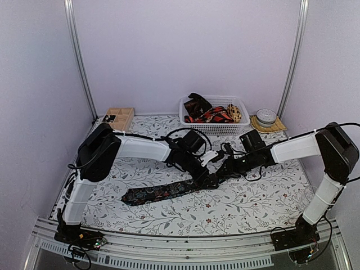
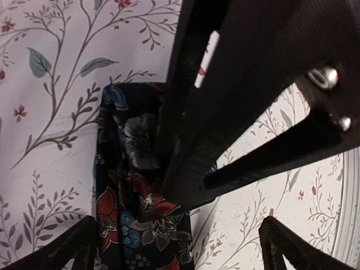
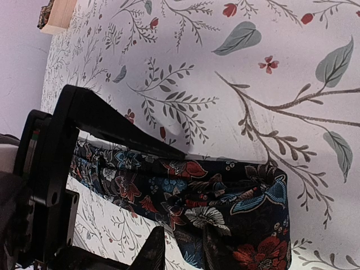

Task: Roll the ties
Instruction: Roll the tie at the center of the board.

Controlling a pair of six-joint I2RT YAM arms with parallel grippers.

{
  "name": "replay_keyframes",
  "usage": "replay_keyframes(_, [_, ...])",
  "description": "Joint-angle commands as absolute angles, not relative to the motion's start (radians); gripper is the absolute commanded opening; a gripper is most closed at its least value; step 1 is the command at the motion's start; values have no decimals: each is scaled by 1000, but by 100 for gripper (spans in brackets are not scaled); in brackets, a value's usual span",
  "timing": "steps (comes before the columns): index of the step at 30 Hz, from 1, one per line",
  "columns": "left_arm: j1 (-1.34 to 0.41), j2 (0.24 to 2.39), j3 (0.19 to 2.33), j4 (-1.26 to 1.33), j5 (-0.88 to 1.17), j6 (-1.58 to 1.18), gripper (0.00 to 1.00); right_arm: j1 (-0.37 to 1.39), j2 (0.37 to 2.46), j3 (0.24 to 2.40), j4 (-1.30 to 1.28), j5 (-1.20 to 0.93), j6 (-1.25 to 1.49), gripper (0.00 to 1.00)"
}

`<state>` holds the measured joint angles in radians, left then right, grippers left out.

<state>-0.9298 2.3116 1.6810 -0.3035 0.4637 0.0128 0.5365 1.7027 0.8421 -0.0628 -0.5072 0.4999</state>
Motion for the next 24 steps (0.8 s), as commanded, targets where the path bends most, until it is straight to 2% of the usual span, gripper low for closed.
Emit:
replay_keyframes(1, [-955, 2362, 1702, -309, 457, 13, 100, 539, 1749, 854, -94, -478, 511, 23])
replay_keyframes(10, [-963, 2404, 1694, -256, 360, -28, 95, 538, 1742, 853, -96, -488, 514, 24])
replay_keyframes(15, [-974, 2431, 1716, -265, 352, -8, 87, 537, 1735, 852, -96, -489, 517, 24])
replay_keyframes(19, [-984, 2456, 1740, -309, 338, 15, 78, 534, 1734, 846, -92, -492, 518, 24])
replay_keyframes(24, [-989, 2461, 1735, -357, 329, 30, 60, 527, 1724, 848, -94, -502, 522, 24])
